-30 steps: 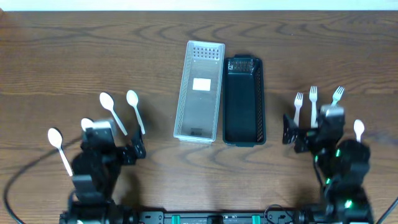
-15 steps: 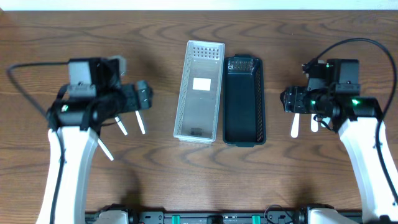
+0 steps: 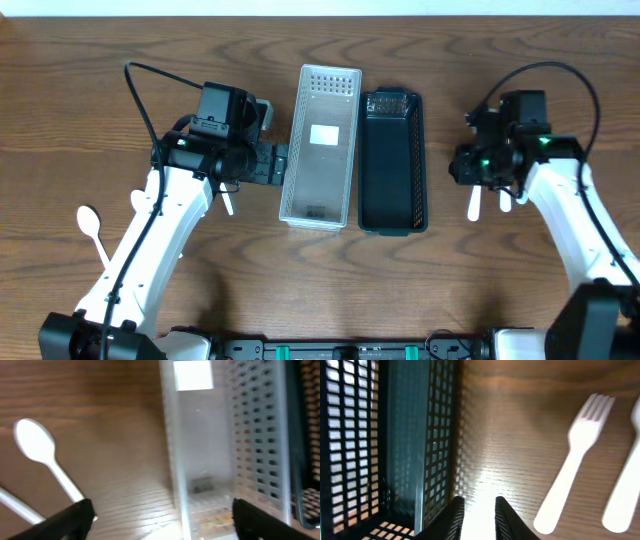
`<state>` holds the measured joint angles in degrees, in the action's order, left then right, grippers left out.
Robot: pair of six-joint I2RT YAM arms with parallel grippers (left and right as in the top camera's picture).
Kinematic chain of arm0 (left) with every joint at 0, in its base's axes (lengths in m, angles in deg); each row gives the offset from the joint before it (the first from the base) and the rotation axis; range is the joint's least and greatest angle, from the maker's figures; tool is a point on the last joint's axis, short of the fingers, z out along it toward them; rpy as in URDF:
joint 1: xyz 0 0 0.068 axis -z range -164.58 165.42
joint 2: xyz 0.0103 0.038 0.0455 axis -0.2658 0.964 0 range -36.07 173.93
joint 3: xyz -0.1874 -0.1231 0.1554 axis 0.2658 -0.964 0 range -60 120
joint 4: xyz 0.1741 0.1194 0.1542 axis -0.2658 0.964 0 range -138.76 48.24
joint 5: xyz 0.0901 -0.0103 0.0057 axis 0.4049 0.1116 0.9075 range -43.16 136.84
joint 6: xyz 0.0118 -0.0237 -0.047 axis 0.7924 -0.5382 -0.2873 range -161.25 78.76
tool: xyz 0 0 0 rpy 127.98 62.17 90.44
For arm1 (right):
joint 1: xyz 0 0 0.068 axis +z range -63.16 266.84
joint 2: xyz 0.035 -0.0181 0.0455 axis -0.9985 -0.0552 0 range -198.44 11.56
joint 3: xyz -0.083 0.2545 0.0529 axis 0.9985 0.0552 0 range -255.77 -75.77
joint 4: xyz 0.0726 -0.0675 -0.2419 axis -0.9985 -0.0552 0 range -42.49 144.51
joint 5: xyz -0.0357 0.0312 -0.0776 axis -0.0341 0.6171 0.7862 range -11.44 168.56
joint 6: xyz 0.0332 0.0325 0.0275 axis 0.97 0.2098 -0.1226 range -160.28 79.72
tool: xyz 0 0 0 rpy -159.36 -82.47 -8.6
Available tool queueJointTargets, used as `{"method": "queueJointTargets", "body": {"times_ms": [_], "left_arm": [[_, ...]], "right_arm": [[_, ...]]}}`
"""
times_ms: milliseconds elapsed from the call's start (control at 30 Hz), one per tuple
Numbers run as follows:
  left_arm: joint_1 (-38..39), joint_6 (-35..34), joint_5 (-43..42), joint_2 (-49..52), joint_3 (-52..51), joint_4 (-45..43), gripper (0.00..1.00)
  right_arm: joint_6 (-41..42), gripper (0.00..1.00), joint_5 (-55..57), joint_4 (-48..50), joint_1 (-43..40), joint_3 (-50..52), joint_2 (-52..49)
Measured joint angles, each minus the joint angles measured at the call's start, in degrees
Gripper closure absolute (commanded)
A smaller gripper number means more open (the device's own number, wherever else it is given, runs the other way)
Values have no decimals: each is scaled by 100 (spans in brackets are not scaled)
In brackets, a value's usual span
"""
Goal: Pack container
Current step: 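Move both grippers to the near ends of the two baskets, then push the white basket and black basket together with both grippers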
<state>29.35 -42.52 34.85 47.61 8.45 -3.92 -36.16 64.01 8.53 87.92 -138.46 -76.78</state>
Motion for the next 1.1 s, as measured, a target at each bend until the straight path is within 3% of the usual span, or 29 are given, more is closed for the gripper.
{"method": "queueJointTargets", "body": {"times_ms": [100, 167, 233, 300, 333, 700, 833, 1100], "left_arm": [[-20, 68, 240, 0, 0, 37, 44], [-26, 76, 352, 0, 0, 59, 62], [-28, 129, 498, 0, 0, 107, 69], [-28, 122, 656, 0, 0, 122, 87], [-28, 107, 737, 0, 0, 122, 90], [-28, 133, 1290, 0, 0, 125, 93], [-28, 133, 1357, 0, 0, 122, 93], [-28, 157, 1375, 66, 0, 107, 94]], "right_arm": [[-4, 77, -4, 35, 232, 0, -264], [-4, 77, -7, 87, 369, 0, -444], [-7, 77, -4, 170, 503, 0, -634], [-7, 77, 0, 260, 627, 0, -837], [-4, 76, -2, 289, 669, 0, -905], [-2, 75, -2, 704, 1032, 0, -1355], [11, 70, 44, 811, 1047, 0, -1355], [365, 74, 699, 678, 898, 0, -1355]]}}
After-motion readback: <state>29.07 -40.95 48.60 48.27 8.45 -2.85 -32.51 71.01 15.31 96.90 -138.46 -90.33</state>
